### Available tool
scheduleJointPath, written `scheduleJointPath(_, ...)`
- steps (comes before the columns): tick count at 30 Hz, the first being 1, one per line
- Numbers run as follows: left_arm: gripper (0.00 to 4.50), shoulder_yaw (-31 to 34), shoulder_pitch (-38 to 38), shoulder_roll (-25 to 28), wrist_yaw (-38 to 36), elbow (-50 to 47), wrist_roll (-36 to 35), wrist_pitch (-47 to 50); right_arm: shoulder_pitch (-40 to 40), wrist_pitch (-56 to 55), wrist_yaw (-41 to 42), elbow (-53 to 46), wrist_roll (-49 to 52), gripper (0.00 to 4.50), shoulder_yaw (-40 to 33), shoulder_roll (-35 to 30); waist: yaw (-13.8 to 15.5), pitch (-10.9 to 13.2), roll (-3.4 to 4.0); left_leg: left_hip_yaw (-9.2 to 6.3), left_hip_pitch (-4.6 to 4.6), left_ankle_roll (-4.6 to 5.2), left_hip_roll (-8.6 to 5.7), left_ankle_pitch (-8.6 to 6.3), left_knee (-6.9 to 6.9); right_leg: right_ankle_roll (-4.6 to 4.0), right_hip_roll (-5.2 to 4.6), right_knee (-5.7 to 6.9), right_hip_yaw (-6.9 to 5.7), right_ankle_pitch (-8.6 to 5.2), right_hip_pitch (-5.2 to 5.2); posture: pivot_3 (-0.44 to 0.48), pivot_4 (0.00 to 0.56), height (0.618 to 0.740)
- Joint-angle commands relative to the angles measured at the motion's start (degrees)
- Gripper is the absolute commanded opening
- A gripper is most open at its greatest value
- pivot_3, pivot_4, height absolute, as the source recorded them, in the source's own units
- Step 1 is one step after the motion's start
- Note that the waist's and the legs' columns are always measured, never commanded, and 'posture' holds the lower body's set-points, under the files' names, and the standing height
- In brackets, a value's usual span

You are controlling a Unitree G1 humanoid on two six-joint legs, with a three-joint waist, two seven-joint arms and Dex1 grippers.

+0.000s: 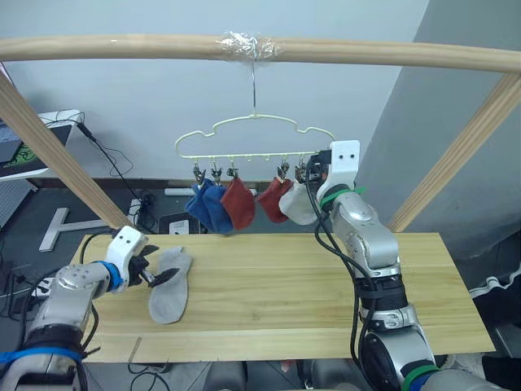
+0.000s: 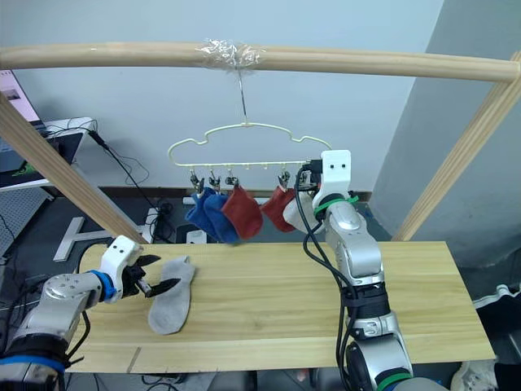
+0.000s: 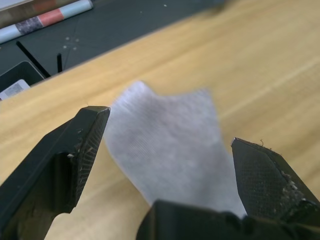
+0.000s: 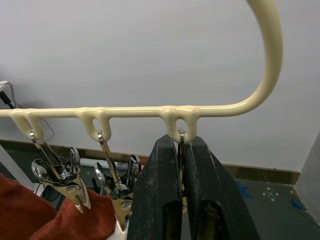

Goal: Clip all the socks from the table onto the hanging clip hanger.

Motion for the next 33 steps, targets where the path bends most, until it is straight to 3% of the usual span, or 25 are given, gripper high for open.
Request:
scheduleJointPath(1, 4.5, -1.2, -3.9, -1.5, -0.9, 5.5, 1.5, -1.4, -0.4, 1.5, -0.2, -4.4, 0.3, 0.03, 0.5, 0.0, 0.0, 0.1, -0.01, 0.0, 0.0, 0.0, 0.0, 0.0, 0.0, -0.01, 0.0, 0.0, -0.01, 0.01, 0.0, 0.022, 0.184, 0.705)
scheduleJointPath(6, 4.5, -3.1, -6.8, -2.5, -2.6, 11.9, 3.5, -2.1, -0.3, 3.7, -0.3, -6.5, 0.3, 0.03, 0.8, -0.1, -0.7, 0.8, -0.11, -0.09, -0.1, 0.0, 0.03, -0.01, -0.07, -0.04, 0.0, 0.02, -0.07, 0.01, -0.1, -0.003, 0.195, 0.705)
scheduleJointPath(9, 3.9, -3.6, -7.8, -2.8, -2.2, 15.4, 4.6, -0.9, -0.5, 4.5, -0.4, -7.2, 0.3, 0.0, 0.9, -0.1, -1.2, 1.1, -0.18, -0.1, -0.11, 0.0, 0.02, -0.01, -0.08, -0.04, 0.0, 0.01, -0.08, 0.01, -0.11, -0.014, 0.202, 0.705)
scheduleJointPath(16, 1.7, -3.2, -5.7, -3.7, -3.5, 14.4, 3.8, 0.6, -0.6, 5.1, -0.6, -7.7, 0.2, 0.0, 1.4, 0.4, -1.5, 1.2, -0.15, -0.11, -0.08, 0.0, 0.02, -0.01, -0.07, -0.03, -0.01, 0.03, -0.08, 0.01, -0.09, -0.014, 0.2, 0.705)
scheduleJointPath(22, 0.03, -3.0, -2.7, -5.9, -7.3, 2.4, 0.2, 5.4, -1.2, 4.5, -0.5, -6.9, 0.2, 0.0, 1.5, 0.8, -1.4, 1.2, -0.13, -0.11, -0.09, 0.0, 0.01, 0.0, -0.06, -0.03, -0.02, 0.04, -0.08, 0.01, -0.08, -0.017, 0.193, 0.705)
scheduleJointPath(26, 0.03, -3.8, -0.5, -8.7, -8.8, -11.5, -2.8, 11.0, -1.4, 4.5, -0.6, -6.9, 0.2, 0.0, 1.4, 0.8, -1.4, 1.2, -0.16, -0.13, -0.17, -0.01, 0.0, 0.0, -0.03, -0.03, -0.05, 0.02, -0.11, 0.01, -0.09, -0.02, 0.189, 0.705)
scheduleJointPath(30, 0.03, -6.3, -1.7, -16.8, -7.4, -30.7, -10.6, 24.0, -1.4, 4.5, -0.7, -7.0, 0.3, 0.0, 1.3, 0.8, -1.3, 1.3, -0.16, -0.17, -0.21, -0.01, -0.01, 0.0, -0.02, -0.03, -0.05, 0.02, -0.12, 0.01, -0.09, -0.026, 0.183, 0.705)
scheduleJointPath(33, 0.03, -8.4, -3.1, -20.9, -5.5, -36.5, -12.1, 28.0, -1.4, 4.5, -0.8, -7.1, 0.4, 0.0, 1.2, 0.9, -1.6, 1.3, -0.18, -0.16, -0.26, -0.01, -0.04, 0.0, 0.02, 0.03, -0.07, -0.01, -0.09, 0.03, -0.08, -0.034, 0.179, 0.705)
